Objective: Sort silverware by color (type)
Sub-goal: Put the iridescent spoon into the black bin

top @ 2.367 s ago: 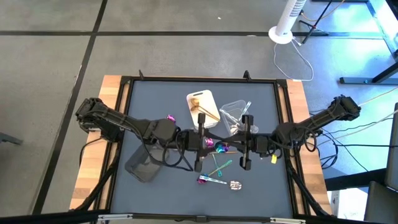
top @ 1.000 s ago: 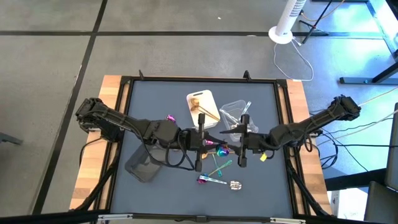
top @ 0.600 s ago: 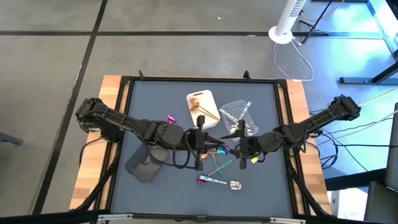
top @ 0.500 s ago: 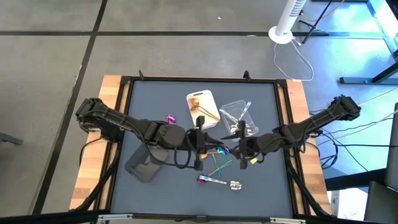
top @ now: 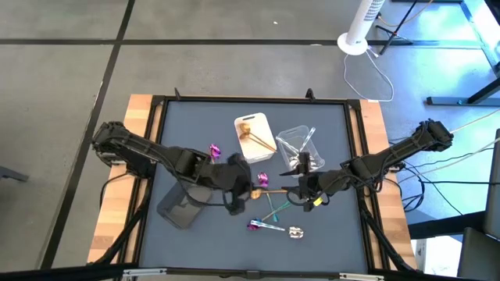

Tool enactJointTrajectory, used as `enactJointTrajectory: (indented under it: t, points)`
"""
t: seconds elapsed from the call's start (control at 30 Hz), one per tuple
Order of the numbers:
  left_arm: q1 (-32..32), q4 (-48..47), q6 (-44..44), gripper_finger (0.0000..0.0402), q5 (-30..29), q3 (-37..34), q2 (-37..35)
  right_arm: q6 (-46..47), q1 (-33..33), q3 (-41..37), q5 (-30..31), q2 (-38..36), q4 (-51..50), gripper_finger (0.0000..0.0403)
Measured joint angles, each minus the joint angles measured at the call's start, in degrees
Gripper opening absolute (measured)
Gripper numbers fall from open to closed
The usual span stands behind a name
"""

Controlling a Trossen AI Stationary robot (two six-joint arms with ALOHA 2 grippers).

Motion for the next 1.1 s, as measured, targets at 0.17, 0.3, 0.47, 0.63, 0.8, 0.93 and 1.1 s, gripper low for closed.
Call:
enactJointTrajectory:
  t: [0.17,0.3,0.47,0.63,0.8,0.93,1.1]
  points:
    - [-1.4,-15.4,-13.2,0.0000,1.0,0.1,-1.3,0.0,0.0,0.0,-2.7,0.0,0.3,0.0186]
    - [-3.6,-27.1,-21.0,0.0000,4.2,0.0,-1.4,0.0,0.0,0.0,-4.0,0.0,0.1,0.0186]
    - [-5.9,-38.8,-32.5,0.0000,9.2,0.0,-1.2,0.0,0.0,0.0,-4.9,0.0,0.1,0.0186]
    - [-8.1,-46.8,-42.6,0.0000,14.0,-0.1,-1.2,0.0,0.0,0.0,-4.9,0.0,0.1,0.0186]
    - [-9.7,-47.1,-48.4,0.0000,15.0,-3.0,-1.2,0.0,0.0,0.0,-4.9,0.0,0.2,0.0186]
    - [-9.9,-46.6,-50.6,0.0000,19.2,-8.1,-1.2,0.0,0.0,0.0,-4.9,0.0,0.2,0.0186]
    - [-9.2,-46.3,-52.4,0.0000,23.4,-14.2,-1.2,0.0,0.0,0.0,-4.9,0.0,0.2,0.0186]
